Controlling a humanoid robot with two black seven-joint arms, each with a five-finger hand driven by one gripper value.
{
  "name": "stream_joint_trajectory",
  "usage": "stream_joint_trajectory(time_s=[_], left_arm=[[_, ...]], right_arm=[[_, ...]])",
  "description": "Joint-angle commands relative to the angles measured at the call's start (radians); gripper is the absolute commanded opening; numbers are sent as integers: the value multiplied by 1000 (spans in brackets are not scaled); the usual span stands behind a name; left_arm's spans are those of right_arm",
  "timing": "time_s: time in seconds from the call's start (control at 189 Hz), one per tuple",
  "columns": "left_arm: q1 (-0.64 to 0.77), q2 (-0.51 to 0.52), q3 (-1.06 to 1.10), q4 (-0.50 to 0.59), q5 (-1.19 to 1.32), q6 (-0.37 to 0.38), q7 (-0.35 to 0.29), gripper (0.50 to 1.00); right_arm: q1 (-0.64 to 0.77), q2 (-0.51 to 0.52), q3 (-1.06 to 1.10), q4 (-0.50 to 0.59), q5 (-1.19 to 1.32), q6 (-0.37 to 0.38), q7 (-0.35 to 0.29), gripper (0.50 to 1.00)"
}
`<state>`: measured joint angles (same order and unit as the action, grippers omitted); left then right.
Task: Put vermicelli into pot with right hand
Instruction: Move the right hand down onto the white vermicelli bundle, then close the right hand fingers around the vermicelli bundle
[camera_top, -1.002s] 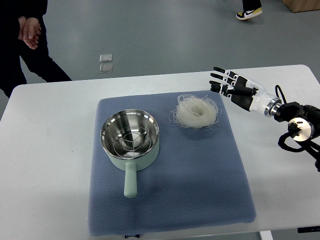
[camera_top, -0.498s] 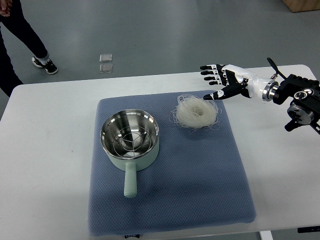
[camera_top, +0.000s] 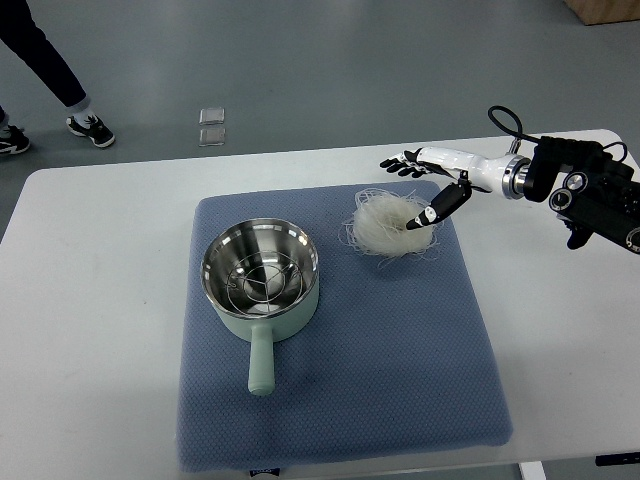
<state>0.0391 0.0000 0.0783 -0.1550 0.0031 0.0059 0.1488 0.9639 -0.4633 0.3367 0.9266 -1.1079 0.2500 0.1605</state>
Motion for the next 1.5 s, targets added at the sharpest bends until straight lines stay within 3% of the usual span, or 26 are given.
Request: stream_joint_trajectory(time_s=[0.0,0.201,0.991,1.097,1.208,1.357,1.436,1.463,1.495], left_arm=[[-1,0,0,0,0,0,0,1000],[1,0,0,0,0,0,0,1000],[-1,0,0,0,0,0,0,1000],[-1,0,0,0,0,0,0,1000],[-1,0,0,0,0,0,0,1000],[-1,0,0,0,0,0,0,1000],[-1,0,0,0,0,0,0,1000],[1,0,0,0,0,0,0,1000],[-1,0,0,0,0,0,0,1000]], right_arm=[[9,0,-7,-20,-9,-3,1,919],[4,31,-5,-91,-33,-28,-1,919],[-1,115,-99,-126,-35,-61,-3,899],[-1,126,-113,-127,-35,-64,-3,840],[-1,127,-139,-127,-35,-64,-3,715],[-1,137,-154,-127,-36,-64,-1,625],[-1,141,-160,-127,-36,-64,-1,552],[-1,141,-163,-127,-36,-64,-1,505],[1,140,-163,-127,-36,-64,-1,500]])
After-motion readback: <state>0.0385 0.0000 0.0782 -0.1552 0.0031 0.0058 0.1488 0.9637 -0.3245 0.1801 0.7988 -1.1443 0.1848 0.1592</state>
